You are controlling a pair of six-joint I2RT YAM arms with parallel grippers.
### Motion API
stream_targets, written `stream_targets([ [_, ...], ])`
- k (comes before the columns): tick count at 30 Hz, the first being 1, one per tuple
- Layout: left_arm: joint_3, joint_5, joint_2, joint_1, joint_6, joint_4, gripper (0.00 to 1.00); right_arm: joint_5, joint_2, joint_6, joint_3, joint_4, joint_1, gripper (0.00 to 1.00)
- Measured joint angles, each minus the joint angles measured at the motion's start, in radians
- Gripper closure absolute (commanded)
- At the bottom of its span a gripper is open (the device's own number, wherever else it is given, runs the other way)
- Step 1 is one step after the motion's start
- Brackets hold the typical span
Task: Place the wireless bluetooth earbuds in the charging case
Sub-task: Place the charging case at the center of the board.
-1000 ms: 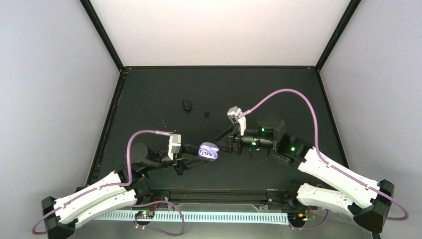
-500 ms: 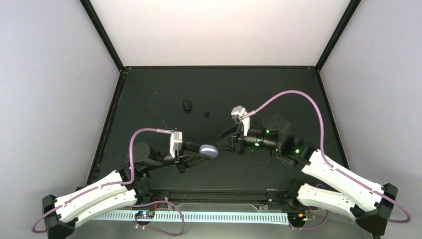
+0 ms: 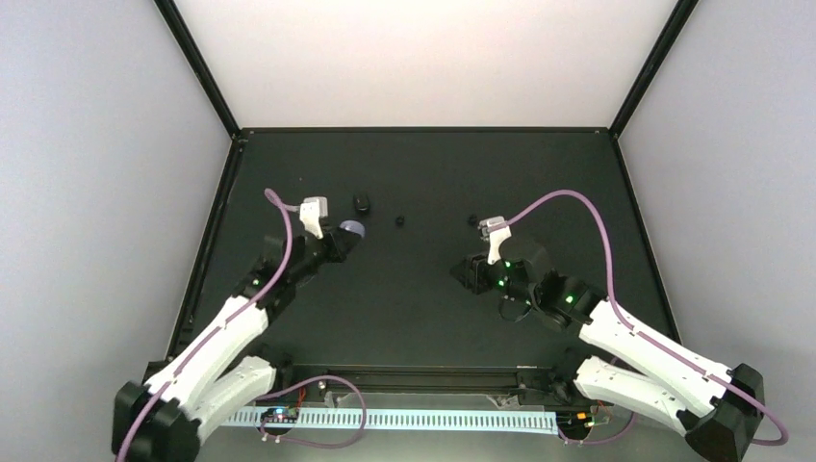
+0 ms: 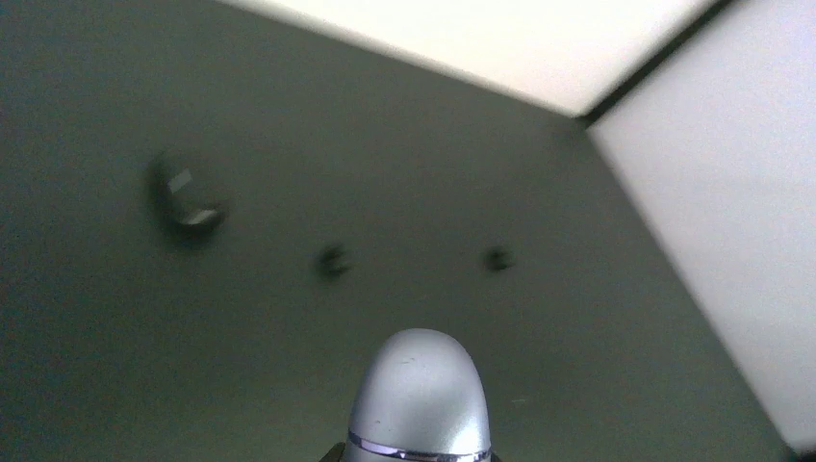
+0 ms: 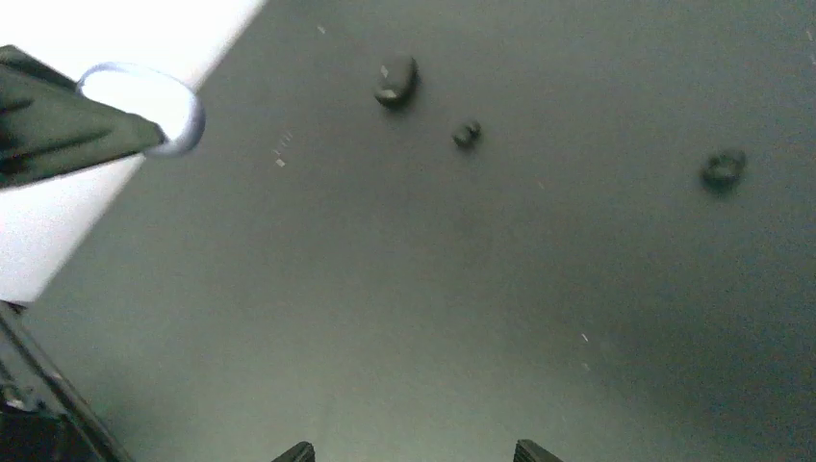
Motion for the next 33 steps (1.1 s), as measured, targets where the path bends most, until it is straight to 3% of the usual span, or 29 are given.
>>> stream_targets([
  [4, -0.001, 0.062, 0.204, 0.199, -0.052, -0.063, 0.99, 0.024, -0.011, 0.021, -0.053, -0.027, -0.003, 0.46],
  [13, 0.046, 0.100, 0.601, 0.381, -0.064, -0.109, 0.96, 0.047, -0.062, 0.031, -0.062, -0.032, -0.004, 0.43],
  [16, 0.111, 0.119, 0.682, 0.394, -0.062, -0.094, 0.77, 0.052, -0.062, 0.023, -0.061, -0.041, -0.004, 0.43],
  [19, 0.150, 0.130, 0.732, 0.394, -0.066, -0.076, 0.43, 0.058, -0.062, 0.014, -0.054, -0.051, -0.004, 0.43],
  [24, 0.160, 0.113, 0.735, 0.394, -0.072, -0.085, 0.03, 0.062, -0.062, 0.001, -0.028, -0.061, -0.004, 0.43],
  [29, 0.187, 0.030, 0.671, 0.389, -0.061, -0.154, 0.01, 0.066, -0.062, -0.018, 0.000, -0.084, -0.004, 0.43],
  [33, 0.294, -0.055, 0.663, 0.354, -0.037, -0.192, 0.01, 0.069, -0.062, -0.026, 0.009, -0.099, -0.004, 0.43],
])
